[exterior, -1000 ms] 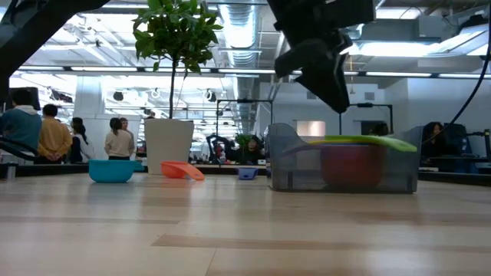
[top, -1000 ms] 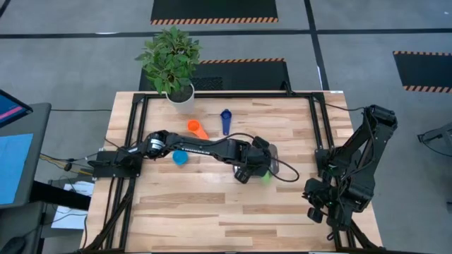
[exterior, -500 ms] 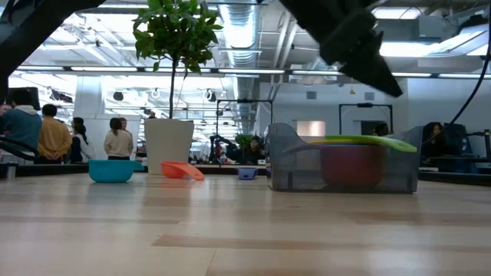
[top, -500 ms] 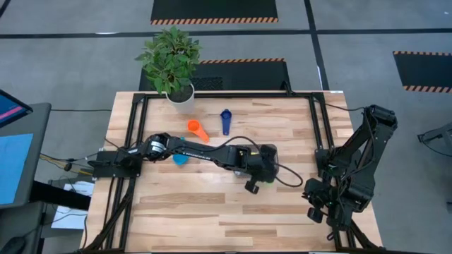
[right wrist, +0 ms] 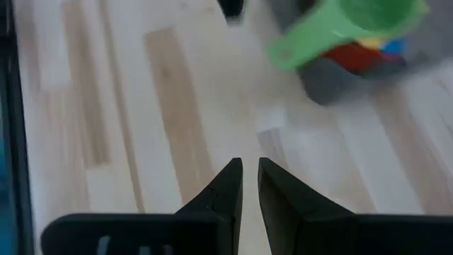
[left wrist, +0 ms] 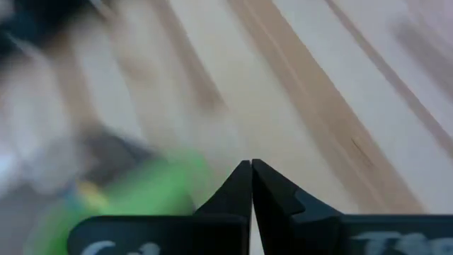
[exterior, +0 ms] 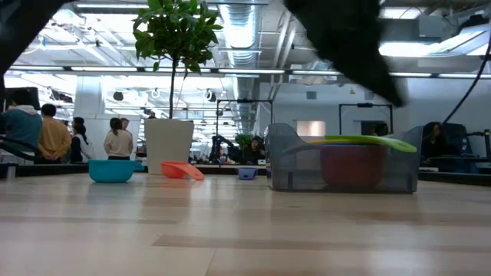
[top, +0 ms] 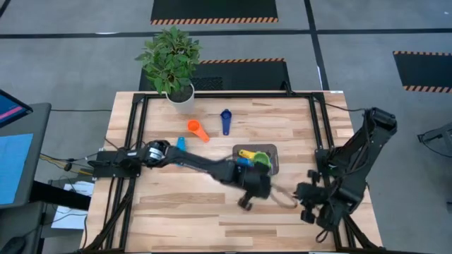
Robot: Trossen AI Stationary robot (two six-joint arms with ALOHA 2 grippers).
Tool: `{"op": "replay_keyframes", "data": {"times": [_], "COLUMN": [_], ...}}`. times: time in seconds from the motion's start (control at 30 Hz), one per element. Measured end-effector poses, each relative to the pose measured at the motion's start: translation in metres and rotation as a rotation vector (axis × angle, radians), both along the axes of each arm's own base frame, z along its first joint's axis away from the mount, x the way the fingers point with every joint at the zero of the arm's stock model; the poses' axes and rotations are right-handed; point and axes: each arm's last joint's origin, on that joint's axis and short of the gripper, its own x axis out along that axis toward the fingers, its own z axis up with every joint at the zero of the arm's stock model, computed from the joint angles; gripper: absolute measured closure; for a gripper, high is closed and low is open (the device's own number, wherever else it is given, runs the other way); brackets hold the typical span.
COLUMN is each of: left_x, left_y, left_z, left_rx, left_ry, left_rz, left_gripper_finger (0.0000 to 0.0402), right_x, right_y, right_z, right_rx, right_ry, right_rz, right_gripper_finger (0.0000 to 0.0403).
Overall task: Nest measuring cups in basket
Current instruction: Stack the green measuring cup on top of the yellow measuring cup in the black bin
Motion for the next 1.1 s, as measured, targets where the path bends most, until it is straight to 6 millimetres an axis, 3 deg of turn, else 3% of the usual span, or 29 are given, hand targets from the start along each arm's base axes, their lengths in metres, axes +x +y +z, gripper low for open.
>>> {"op": "replay_keyframes", "data": {"times": [0.1,0.2,0.27,0.33,0.43,0.57,0.73,0.9,1.1], "left_x": [-0.025,-0.058,-0.083,-0.093,-0.128,-0.195,-0.255,-0.281,-0.295], "left_y": [-0.013,-0.019,-0.022,-0.027,-0.031,-0.013,0.010,0.023,0.029], "left_z": [0.002,0.000,-0.003,-0.015,-0.021,-0.013,-0.008,-0.013,-0.019], "left_rx": [0.053,0.127,0.208,0.228,0.183,0.306,-0.065,-0.378,-0.392], "left_ry": [0.213,0.482,0.687,0.716,0.816,0.754,0.378,0.014,-0.037], "left_rz": [0.079,0.186,0.277,0.326,0.293,0.492,0.648,0.648,0.662], "left_gripper_finger": [0.0401,0.0401,0.0401,0.0401,0.0401,0.0401,0.0402,0.0401,0.0401], "right_x": [0.012,0.027,0.038,0.050,0.066,0.075,0.080,0.095,0.109], "right_y": [0.005,0.004,-0.001,-0.008,-0.018,-0.024,-0.029,-0.040,-0.053], "right_z": [-0.011,-0.022,-0.030,-0.036,-0.046,-0.055,-0.055,-0.064,-0.080], "right_rx": [-0.073,-0.135,-0.175,-0.180,-0.161,-0.113,-0.048,-0.021,-0.032], "right_ry": [0.039,0.064,0.068,0.062,0.069,0.138,0.124,0.125,0.201], "right_rz": [0.106,0.107,0.043,-0.055,-0.181,-0.242,-0.356,-0.450,-0.481], "right_gripper_finger": [0.0333,0.0333,0.0333,0.0333,0.0333,0.0333,0.0333,0.0333,0.0333]}}
